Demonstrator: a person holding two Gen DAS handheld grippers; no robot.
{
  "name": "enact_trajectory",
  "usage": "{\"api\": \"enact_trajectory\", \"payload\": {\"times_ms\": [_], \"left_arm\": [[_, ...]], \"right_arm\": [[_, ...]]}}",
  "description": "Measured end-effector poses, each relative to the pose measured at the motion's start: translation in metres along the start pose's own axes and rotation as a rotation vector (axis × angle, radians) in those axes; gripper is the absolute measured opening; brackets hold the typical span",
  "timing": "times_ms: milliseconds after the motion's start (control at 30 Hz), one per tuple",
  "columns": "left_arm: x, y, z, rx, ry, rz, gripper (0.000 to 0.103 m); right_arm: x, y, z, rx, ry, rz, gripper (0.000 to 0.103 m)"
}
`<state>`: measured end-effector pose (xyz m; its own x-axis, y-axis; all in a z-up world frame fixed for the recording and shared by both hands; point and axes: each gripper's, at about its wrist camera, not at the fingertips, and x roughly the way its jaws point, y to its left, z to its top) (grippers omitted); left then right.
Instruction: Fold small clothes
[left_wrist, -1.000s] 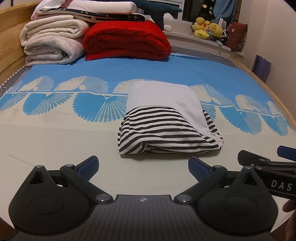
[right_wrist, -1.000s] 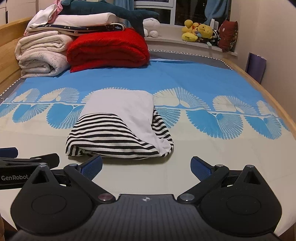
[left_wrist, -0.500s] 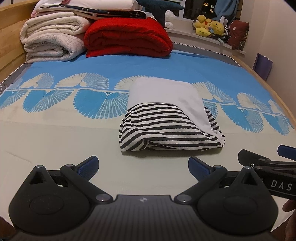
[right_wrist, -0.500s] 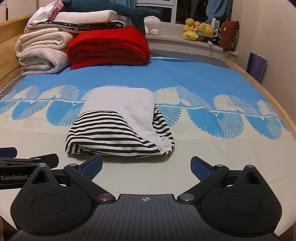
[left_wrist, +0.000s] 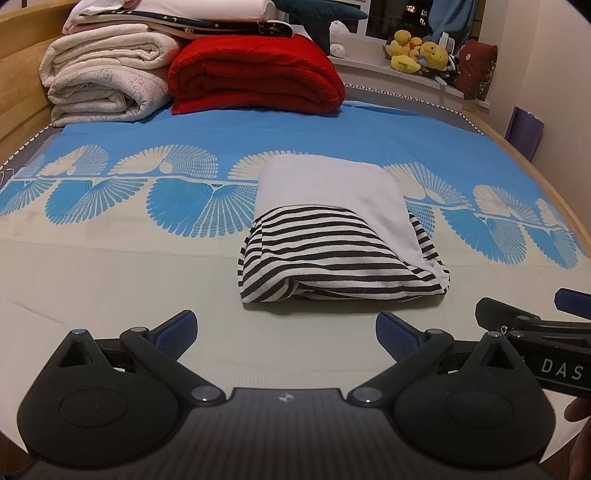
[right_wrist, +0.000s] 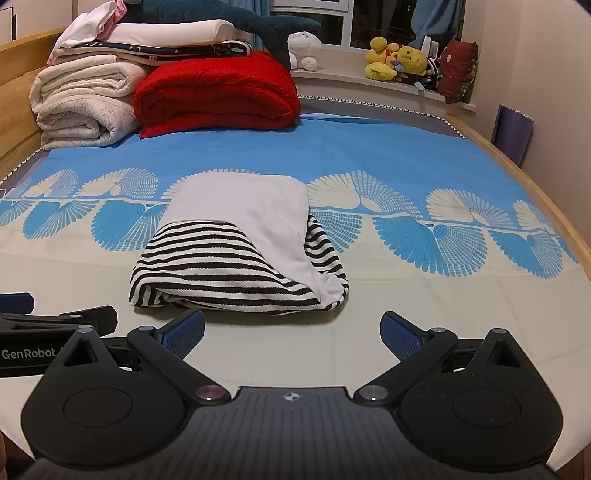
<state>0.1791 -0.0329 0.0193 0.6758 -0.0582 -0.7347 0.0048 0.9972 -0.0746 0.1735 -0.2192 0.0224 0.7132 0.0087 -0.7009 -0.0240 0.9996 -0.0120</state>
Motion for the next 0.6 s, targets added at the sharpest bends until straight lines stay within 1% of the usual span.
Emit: {"api": "enact_trajectory", "payload": {"times_ms": [600], "left_arm": [[0.0008, 0.0008, 0.0004, 0.0, -0.006, 0.003, 0.103]], "right_arm": [[0.0004, -0.0001, 0.0006, 0.0, -0.001, 0.0, 0.101]]}}
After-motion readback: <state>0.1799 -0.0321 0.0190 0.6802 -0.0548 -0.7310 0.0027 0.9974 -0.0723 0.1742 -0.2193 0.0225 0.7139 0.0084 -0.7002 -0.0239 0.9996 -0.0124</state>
